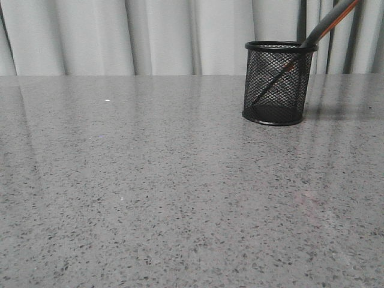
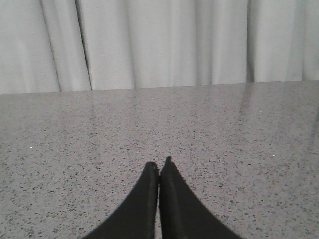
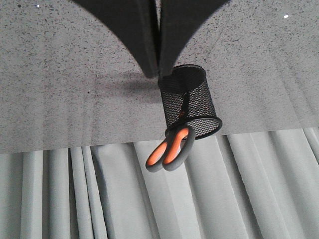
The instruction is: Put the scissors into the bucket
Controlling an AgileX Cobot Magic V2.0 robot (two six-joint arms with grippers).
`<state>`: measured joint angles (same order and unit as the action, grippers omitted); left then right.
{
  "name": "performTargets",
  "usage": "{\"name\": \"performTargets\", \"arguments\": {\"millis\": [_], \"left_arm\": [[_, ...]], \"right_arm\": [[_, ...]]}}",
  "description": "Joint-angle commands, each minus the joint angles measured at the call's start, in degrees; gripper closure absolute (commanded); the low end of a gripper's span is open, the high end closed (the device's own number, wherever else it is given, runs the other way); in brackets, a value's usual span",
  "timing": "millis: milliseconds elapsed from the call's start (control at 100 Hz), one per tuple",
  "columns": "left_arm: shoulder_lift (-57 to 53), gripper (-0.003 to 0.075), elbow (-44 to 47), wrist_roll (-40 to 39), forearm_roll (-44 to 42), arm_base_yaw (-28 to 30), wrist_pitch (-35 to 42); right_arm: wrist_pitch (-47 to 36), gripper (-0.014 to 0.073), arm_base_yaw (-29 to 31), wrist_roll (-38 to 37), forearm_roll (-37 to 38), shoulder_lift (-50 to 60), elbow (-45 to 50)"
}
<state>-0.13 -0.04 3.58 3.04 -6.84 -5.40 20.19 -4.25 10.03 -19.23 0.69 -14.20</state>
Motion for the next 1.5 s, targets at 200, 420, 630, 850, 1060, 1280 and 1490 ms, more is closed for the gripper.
{"name": "performTargets", "arguments": {"millis": [200,420,630,850,1060,1280,1490], "left_arm": [[-1.6,0.0741,1.5,-0.5,1.7,0.6,4.5],[-1.6,0.0741,1.5,-0.5,1.7,0.6,4.5],[-1.6,0.0741,1.5,-0.5,1.7,0.6,4.5],[-1.6,0.0741,1.5,-0.5,1.7,0.6,4.5],[-1.6,0.0741,1.5,-0.5,1.7,0.6,4.5],[-1.6,0.0741,1.5,-0.5,1.7,0.6,4.5],[-1.6,0.0741,1.5,-0.5,1.7,0.6,4.5]], "right_arm": [[-4.0,0.0659,0.3,0.2,-0.3,0.2,-1.4],[-4.0,0.0659,0.3,0.2,-0.3,0.2,-1.4],[-4.0,0.0659,0.3,0.2,-0.3,0.2,-1.4],[-4.0,0.0659,0.3,0.2,-0.3,0.2,-1.4],[-5.6,0.0659,0.3,0.1,4.6,0.2,-0.4],[-11.7,0.0659,0.3,-4.9,15.3,0.3,7.0],[-22.8,0.0659,0.3,-8.1,17.9,1.2,16.0]]}}
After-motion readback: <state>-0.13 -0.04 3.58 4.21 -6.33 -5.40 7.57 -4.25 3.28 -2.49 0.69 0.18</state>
